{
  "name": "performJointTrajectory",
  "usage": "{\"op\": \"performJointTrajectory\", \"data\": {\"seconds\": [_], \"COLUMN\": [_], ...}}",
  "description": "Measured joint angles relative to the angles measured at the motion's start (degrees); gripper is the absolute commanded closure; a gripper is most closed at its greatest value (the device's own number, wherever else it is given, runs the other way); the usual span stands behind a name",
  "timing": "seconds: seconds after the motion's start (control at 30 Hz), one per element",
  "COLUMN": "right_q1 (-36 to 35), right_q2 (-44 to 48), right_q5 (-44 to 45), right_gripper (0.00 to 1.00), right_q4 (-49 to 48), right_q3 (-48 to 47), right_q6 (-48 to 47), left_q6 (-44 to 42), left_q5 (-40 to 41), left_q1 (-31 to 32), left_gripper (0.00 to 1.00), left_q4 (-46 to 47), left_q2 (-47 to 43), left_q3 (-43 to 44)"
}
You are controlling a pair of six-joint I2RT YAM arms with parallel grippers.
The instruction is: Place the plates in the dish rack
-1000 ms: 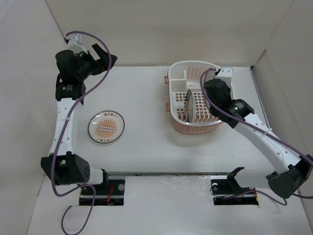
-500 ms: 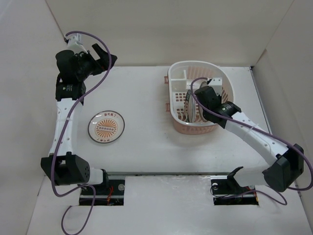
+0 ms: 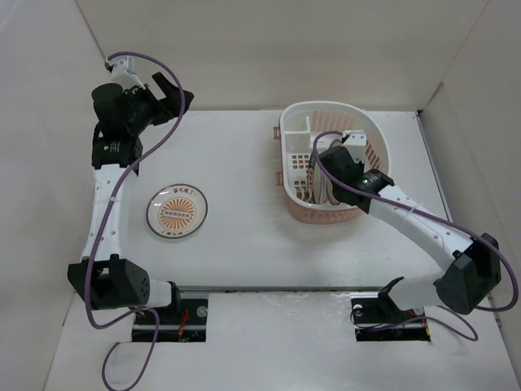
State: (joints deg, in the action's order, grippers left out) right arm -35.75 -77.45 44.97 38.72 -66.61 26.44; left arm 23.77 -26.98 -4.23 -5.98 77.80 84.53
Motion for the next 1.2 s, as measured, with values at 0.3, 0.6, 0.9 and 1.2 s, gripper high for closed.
{"op": "performJointTrajectory", "data": {"seconds": [0.3,0.6,0.9,1.2], "right_q1": [-0.5,-0.8,-1.0,-1.2], "right_q2": [-2.2,-3.4,-3.5,-3.4], "right_q5": [0.0,0.5,0.4,0.0], "right_gripper": [1.0,0.74,0.62,0.34], "right_q4": [1.2,1.1,1.4,2.7], "right_q3": [0.0,0.0,0.0,-0.1], "right_q6": [2.5,4.3,5.4,6.8], "left_q6": [-0.2,-0.3,-0.3,-0.4], "left_q5": [0.3,0.3,0.3,0.3], "left_q1": [0.0,0.0,0.0,0.0], "left_gripper": [0.0,0.0,0.0,0.0], "left_q4": [-0.3,-0.4,-0.4,-0.5], "left_q2": [0.0,0.0,0.0,0.0], "left_q3": [0.0,0.0,0.0,0.0]}}
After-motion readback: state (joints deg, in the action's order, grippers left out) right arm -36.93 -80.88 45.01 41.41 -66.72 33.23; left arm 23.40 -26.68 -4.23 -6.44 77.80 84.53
